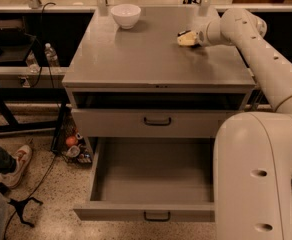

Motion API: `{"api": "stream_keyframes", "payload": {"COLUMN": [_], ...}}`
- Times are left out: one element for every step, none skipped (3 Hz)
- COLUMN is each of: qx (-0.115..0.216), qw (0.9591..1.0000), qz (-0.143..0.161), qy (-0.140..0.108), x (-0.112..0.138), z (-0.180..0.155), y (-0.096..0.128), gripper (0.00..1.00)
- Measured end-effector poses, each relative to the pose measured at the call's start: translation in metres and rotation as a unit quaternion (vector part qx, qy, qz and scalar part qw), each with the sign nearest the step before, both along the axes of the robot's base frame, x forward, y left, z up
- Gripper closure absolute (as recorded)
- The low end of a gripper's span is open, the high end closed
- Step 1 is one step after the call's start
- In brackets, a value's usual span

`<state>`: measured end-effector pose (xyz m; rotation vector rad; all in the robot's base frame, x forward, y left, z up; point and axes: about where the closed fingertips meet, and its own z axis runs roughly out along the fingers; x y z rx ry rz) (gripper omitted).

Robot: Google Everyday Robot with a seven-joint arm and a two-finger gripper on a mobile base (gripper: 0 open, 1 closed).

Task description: Place rxbar blueberry into middle drawer

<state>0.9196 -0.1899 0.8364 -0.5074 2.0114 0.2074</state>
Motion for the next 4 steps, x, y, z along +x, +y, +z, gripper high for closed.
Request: {"api": "stream_keyframes", "payload": {"qx": [-0.001,0.003,0.004,0.003], "qw": [1.0,0.9998,0.9986,0.9948], "qz": [0.009,0.022,0.048,0.076], "qy": [0.002,-0.003,-0.024,-0.068], "x": [-0.001,-0.007,-0.029,-0.092], "z": [-0.001,0.006,0.031,0.087], "y": [0.005,0.01,0.017,0.015], "gripper": [0.64,0.87,1.0,1.0]}}
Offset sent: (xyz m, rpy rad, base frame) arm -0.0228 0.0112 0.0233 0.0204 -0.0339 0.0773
